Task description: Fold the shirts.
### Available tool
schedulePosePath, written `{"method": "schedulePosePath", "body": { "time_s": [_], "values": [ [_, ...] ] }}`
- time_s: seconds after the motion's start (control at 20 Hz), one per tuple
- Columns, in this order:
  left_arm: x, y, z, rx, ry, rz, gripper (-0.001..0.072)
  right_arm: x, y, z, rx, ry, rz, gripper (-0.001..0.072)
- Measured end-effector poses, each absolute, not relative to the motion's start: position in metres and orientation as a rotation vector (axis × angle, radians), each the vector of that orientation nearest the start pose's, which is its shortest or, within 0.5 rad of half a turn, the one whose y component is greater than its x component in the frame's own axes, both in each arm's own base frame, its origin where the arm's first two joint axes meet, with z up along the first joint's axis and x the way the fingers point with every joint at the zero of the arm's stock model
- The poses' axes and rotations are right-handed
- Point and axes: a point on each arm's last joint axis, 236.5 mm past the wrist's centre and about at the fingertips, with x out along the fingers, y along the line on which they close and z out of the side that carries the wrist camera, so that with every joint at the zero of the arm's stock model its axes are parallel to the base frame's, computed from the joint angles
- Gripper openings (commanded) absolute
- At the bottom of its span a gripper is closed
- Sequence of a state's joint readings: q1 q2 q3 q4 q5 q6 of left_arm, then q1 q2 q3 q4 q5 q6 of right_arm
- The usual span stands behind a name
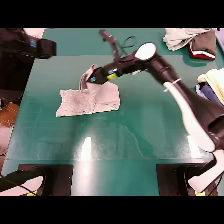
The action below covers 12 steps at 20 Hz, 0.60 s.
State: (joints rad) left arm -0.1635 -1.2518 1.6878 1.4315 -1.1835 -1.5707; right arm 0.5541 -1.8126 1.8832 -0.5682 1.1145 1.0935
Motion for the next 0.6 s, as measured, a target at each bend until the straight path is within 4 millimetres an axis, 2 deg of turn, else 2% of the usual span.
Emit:
{"method": "schedulePosePath", "body": {
  "time_s": [0.05, 0.1, 0.15, 0.2, 0.3, 0.4, 0.5, 0.6],
  "values": [
    [0.438, -0.099, 0.241, -0.028, 0.740, -0.247, 0.0021, 0.379, 0.462, 0.126, 0.213, 0.896, 1.306, 0.0018],
    [0.434, -0.094, 0.244, -0.021, 0.737, -0.236, 0.0021, 0.375, 0.475, 0.122, 0.204, 0.890, 1.324, 0.0136],
    [0.430, -0.092, 0.246, -0.017, 0.738, -0.232, 0.0021, 0.371, 0.488, 0.118, 0.194, 0.885, 1.344, 0.0459],
    [0.427, -0.090, 0.248, -0.012, 0.740, -0.228, 0.0021, 0.364, 0.501, 0.113, 0.184, 0.884, 1.366, 0.0688],
    [0.423, -0.087, 0.249, -0.007, 0.747, -0.221, 0.0021, 0.353, 0.520, 0.106, 0.172, 0.883, 1.394, 0.0717],
    [0.420, -0.085, 0.249, -0.001, 0.751, -0.215, 0.0021, 0.349, 0.524, 0.100, 0.169, 0.892, 1.395, 0.0694],
    [0.418, -0.084, 0.248, 0.000, 0.761, -0.215, 0.0021, 0.353, 0.511, 0.096, 0.171, 0.918, 1.377, 0.0674],
    [0.416, -0.083, 0.247, 0.002, 0.768, -0.213, 0.0021, 0.364, 0.483, 0.091, 0.190, 0.970, 1.337, 0.0673]
  ]
}}
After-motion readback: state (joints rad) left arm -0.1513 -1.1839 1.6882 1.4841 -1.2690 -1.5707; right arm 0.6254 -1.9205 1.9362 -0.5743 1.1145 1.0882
